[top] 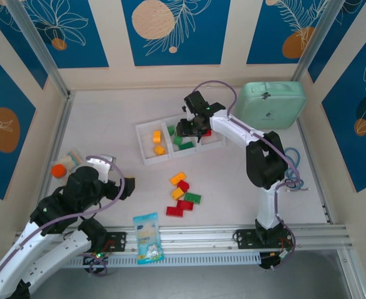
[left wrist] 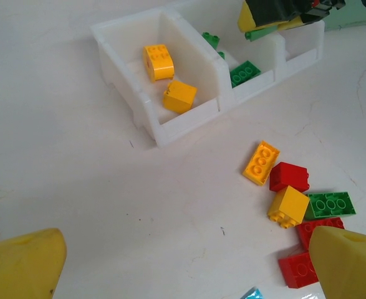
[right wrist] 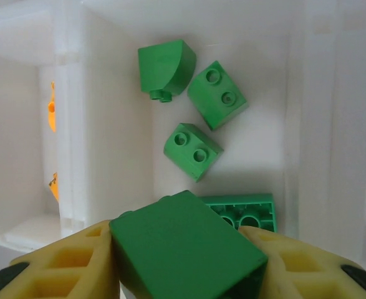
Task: Sort the legos into containers by color
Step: Place the lego in the container.
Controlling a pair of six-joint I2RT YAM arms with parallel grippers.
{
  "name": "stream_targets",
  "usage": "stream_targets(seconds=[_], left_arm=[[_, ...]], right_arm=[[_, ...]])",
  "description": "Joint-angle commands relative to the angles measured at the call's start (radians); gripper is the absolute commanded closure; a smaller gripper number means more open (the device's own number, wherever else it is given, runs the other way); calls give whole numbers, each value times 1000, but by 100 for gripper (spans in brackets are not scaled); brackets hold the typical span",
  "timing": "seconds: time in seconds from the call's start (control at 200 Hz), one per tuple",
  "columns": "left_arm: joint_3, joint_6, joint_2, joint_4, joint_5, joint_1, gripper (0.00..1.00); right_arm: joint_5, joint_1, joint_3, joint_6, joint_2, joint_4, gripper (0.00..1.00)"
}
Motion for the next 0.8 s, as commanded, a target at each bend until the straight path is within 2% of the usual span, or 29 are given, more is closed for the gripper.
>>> stream_targets(seconds=[0.0, 0.52, 0.795], left_arm=[[-9, 17, 8, 15, 15, 10, 1], [-12, 11, 19, 20, 26, 10, 1], [-14, 7, 23, 22, 31, 10, 1]], right_arm=[[-61, 2, 35, -1, 21, 0, 57], [-99, -3, -17, 39, 38, 29, 42], [-132, -8, -39, 56, 35, 51, 42]])
